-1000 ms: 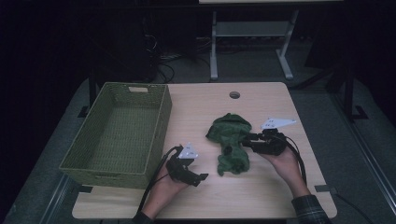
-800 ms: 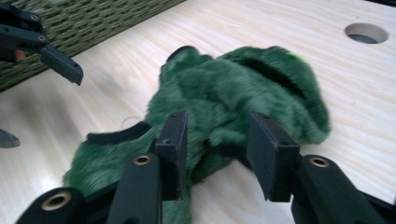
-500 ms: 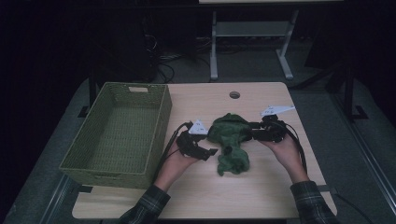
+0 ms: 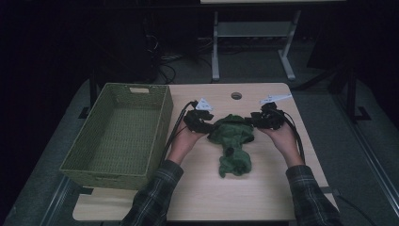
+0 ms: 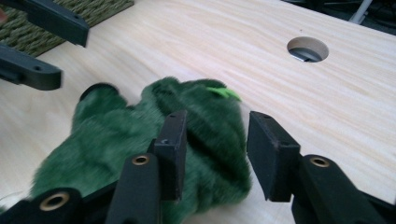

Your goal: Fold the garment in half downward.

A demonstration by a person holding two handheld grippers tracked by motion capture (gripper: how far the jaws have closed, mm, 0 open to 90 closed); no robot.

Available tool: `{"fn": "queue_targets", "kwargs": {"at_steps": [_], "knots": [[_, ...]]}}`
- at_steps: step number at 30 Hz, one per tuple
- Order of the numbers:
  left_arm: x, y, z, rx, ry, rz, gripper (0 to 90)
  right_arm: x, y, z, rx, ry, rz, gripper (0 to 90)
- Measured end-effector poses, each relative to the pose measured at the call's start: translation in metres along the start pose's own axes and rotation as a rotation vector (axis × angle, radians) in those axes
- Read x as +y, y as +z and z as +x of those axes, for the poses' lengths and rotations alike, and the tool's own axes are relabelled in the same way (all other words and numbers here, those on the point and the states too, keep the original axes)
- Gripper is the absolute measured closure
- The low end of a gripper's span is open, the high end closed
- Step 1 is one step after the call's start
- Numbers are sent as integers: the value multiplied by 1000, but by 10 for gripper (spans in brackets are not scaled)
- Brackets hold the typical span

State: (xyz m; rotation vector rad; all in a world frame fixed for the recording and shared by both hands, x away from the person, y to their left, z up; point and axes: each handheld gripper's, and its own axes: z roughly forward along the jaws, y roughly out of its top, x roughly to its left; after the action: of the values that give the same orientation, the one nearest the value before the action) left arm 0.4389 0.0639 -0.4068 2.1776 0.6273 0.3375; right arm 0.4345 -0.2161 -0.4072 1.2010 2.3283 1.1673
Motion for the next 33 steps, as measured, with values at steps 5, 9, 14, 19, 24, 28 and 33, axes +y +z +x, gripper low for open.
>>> {"fn": "queue_targets", "kwargs": {"at_steps": [5,9,14,19,24,28,33], "knots": [[5,21,13,10,8,16,533,0,14,-10,3,21,13,581],[1,39,23,7,-9,33,539,-1,24,-14,12,31,28,580],[-9,54,31,-20,-53,47,527,-6,33,-16,30,38,51,562],[-18,64,35,-35,-75,82,511,-14,43,-19,39,47,90,555],[-22,71,36,-49,-97,70,537,-19,50,-21,30,50,110,573],[-20,76,37,-55,-88,88,574,-21,54,-21,22,49,119,618],[-20,80,35,-58,-77,96,666,-23,56,-20,10,40,121,692]]}}
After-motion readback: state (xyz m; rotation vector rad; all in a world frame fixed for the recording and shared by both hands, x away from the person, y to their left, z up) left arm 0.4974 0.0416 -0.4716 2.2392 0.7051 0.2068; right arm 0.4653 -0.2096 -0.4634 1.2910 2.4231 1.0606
